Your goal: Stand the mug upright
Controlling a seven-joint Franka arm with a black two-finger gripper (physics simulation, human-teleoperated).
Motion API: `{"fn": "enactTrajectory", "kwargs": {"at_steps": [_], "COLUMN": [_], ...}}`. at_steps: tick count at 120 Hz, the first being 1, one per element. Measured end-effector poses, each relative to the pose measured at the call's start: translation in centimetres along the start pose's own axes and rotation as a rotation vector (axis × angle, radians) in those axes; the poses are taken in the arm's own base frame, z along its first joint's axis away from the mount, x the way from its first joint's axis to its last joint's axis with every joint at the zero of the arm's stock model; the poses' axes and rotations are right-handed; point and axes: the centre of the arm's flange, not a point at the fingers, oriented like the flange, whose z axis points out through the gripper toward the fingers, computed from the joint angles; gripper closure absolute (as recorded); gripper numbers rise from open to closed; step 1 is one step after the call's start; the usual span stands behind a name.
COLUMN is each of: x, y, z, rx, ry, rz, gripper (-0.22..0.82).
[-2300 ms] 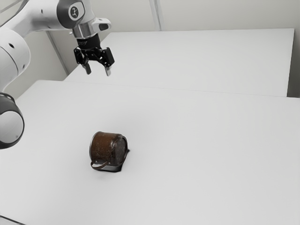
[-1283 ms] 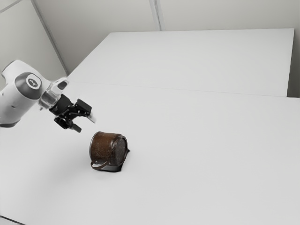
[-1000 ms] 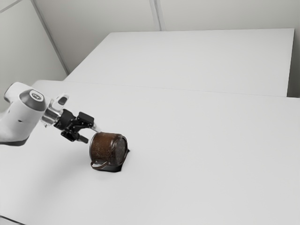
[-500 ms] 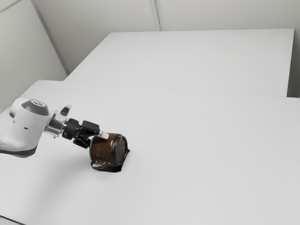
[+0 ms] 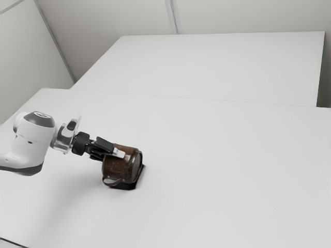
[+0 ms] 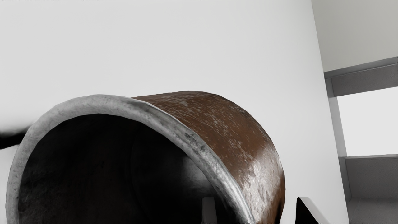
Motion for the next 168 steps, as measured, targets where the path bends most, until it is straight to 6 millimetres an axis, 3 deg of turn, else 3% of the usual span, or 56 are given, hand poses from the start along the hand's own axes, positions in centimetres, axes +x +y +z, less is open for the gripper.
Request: {"fn": "enactTrajectory", "kwargs": {"at_steps": [12, 35, 48, 69, 92, 113, 126, 144, 168], "x": [0.2, 0.7, 1.7, 5.9, 8.9, 11.2, 11.6, 11.2, 9.1], "y": [0.2, 1.2, 2.7, 6.9, 10.3, 9.5, 9.1, 9.3, 7.9], "z": [-0.1, 0.1, -0.3, -1.7, 0.0, 3.8, 5.9, 6.5, 7.0], "rx": [-0.005, -0.013, -0.006, 0.113, 0.394, 0.620, 0.692, 0.757, 0.799], "ry": [0.005, 0.009, 0.014, -0.064, -0.322, -0.538, -0.582, -0.584, -0.562], "rz": [0.022, 0.070, 0.124, 0.314, 0.535, 0.627, 0.637, 0.617, 0.549], "gripper": [0.57, 0.71, 0.74, 0.76, 0.77, 0.77, 0.77, 0.78, 0.78]}}
